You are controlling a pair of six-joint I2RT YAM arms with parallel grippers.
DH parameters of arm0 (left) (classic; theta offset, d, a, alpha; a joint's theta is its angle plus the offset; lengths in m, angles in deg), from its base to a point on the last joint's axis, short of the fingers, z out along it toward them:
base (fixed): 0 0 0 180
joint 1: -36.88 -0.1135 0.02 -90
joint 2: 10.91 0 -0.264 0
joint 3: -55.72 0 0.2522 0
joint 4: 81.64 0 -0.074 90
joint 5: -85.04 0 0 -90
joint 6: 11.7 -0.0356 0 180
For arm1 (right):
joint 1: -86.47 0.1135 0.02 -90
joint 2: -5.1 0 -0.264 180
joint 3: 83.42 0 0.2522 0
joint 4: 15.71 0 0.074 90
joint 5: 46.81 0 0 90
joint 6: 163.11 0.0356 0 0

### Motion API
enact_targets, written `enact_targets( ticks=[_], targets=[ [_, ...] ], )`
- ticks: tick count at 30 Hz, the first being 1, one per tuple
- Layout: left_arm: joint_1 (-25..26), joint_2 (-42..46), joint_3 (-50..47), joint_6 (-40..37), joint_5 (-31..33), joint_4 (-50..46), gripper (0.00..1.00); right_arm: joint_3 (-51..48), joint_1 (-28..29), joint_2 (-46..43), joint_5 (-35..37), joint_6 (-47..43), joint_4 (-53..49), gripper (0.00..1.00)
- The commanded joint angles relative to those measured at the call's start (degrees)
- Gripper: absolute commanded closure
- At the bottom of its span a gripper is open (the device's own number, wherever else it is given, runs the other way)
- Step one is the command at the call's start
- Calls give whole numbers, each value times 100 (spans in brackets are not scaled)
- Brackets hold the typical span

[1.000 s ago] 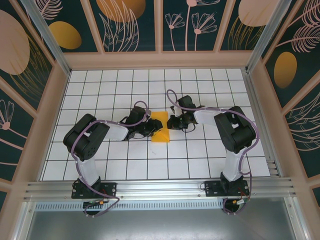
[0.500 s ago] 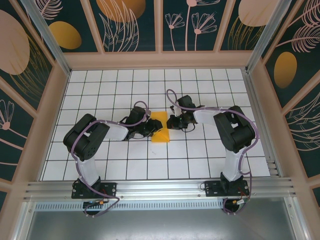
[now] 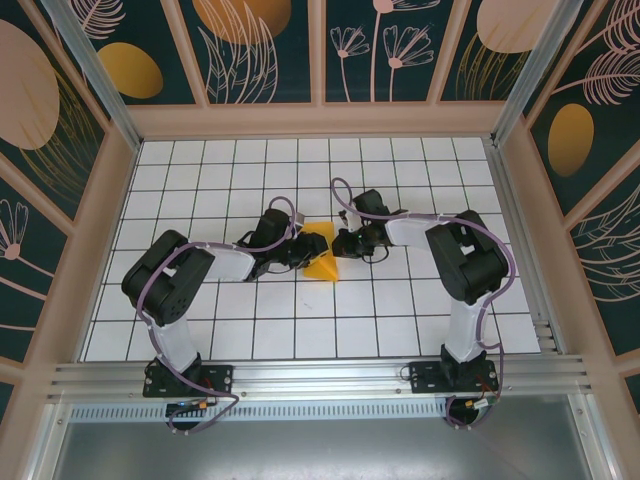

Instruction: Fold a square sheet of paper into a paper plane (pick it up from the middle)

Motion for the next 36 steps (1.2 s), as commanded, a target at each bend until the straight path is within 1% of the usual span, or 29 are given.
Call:
enact_targets(
  ticks=[1, 15, 23, 29, 36],
  targets=[
    [46, 36, 49, 27, -165, 168, 66, 119, 59, 250, 281, -75, -225, 93],
    [51, -290, 52, -86, 80, -329, 68, 235, 120, 314, 380, -21, -392, 93],
    [46, -318, -25, -61, 198, -341, 69, 362, 129, 391, 576, -5, -553, 93],
    [53, -299, -79, -57, 307, -418, 70, 443, 129, 321, 459, 17, -512, 92],
    [49, -326, -109, -30, 375, -421, 71, 462, 127, 171, 286, 57, -413, 89]
  ],
)
